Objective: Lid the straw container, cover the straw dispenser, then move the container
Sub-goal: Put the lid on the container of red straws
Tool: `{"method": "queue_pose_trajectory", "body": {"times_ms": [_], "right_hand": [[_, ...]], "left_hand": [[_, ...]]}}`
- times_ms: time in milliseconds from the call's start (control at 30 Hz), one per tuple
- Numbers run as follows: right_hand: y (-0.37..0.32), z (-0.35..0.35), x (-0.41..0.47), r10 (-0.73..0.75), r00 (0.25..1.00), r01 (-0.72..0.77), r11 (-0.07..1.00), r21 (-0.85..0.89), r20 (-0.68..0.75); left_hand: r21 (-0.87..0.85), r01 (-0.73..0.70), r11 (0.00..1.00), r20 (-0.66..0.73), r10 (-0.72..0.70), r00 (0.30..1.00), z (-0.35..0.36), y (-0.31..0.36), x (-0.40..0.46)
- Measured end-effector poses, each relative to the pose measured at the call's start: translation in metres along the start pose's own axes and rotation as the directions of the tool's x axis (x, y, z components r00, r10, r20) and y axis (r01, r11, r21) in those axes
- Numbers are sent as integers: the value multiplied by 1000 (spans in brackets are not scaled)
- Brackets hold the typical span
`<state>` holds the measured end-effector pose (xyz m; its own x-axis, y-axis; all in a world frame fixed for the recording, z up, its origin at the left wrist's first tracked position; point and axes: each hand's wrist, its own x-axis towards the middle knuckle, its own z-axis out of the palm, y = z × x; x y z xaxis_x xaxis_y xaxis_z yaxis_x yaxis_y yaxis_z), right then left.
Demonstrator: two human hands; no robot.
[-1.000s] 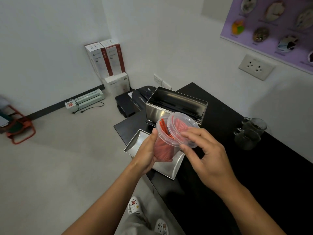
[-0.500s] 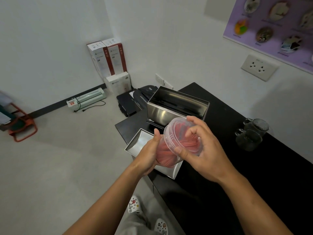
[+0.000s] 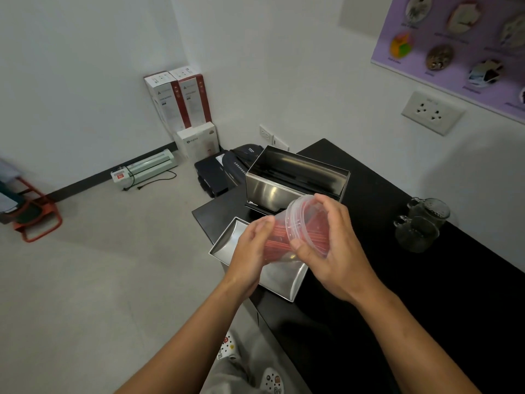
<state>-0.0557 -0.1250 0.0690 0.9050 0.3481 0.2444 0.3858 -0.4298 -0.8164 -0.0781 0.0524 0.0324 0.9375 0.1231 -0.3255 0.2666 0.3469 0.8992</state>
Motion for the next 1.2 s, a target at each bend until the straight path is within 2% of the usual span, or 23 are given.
{"method": "queue_pose_trajectory", "body": {"times_ms": [133, 233, 400, 500, 567, 633, 733, 867, 1000, 1100, 1167, 1200], "right_hand": [[3, 1, 2, -14, 1000, 14, 1000, -12, 11], [3, 1, 3, -54, 998, 55, 998, -39, 20], [5, 0, 7, -247, 968, 252, 958, -135, 55], [9, -1, 8, -348, 936, 353, 916, -192, 58], [11, 0, 11, -371, 929, 367, 911, -188, 13], [12, 2, 13, -331, 942, 322, 937, -136, -53], [9, 10, 14, -230, 964, 229, 973, -20, -135], [7, 20, 8, -141, 968, 164, 981, 101, -208], [9, 20, 4, -217, 958, 239, 965, 105, -187], [10, 12, 3, -217, 965, 235, 965, 117, -145], [10, 4, 3, -266, 956, 275, 959, 63, -128], [9, 1, 3, -307, 945, 313, 949, 35, -110]], "left_hand": [[-32, 37, 999, 9, -36, 999, 5, 5, 1], [15, 66, 998, 44, -67, 997, 6, 8, 1], [158, 129, 979, 119, -149, 982, -1, 18, 8], [184, 121, 975, 150, -150, 977, -5, 27, 13], [173, 82, 982, 145, -107, 984, -2, 28, 13], [133, 33, 991, 102, -47, 994, 5, 25, 11], [51, -70, 996, -45, 73, 996, 12, 17, 10], [192, -268, 944, -133, 296, 946, 12, 12, 7], [207, -436, 876, -93, 461, 882, 10, 7, -1], [196, -361, 912, -48, 377, 925, 4, 11, -4], [37, -140, 989, 54, 138, 989, 0, 22, -4], [-26, 3, 1000, 134, 1, 991, -3, 28, -4]]}}
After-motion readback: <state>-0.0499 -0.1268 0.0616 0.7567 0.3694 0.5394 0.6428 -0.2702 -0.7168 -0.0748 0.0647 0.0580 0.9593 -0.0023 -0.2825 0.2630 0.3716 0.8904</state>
